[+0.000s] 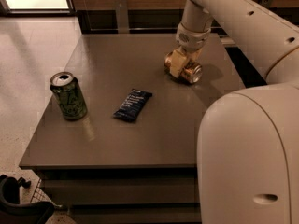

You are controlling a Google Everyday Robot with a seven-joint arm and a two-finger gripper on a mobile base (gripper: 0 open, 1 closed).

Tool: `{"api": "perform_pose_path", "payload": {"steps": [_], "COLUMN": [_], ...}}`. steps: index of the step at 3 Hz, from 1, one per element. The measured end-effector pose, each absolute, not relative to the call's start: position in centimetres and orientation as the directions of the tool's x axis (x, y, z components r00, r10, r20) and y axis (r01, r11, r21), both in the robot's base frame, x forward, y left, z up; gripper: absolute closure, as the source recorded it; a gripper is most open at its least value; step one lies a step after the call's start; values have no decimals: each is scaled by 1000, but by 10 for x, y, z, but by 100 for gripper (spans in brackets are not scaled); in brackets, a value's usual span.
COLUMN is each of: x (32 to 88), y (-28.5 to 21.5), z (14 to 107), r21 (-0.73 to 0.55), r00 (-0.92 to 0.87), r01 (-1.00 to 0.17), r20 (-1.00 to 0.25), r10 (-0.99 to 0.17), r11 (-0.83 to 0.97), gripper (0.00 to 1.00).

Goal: Place orange can upright

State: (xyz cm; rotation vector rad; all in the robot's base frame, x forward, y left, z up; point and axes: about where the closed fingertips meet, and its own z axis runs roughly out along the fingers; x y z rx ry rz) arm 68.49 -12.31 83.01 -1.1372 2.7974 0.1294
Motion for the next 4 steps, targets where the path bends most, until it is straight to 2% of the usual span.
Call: {"api": "perform_pose_path", "payload": {"steps": [2,4], "x": [678,670], "y": [-171,-202], "z": [852,880], "r21": [106,193], "r00": [-701,-543], "r01": [-688,-798], "r20": [-349,-641], "r10": [-621,-543], "r11": [718,571], "gripper": [100,100]}}
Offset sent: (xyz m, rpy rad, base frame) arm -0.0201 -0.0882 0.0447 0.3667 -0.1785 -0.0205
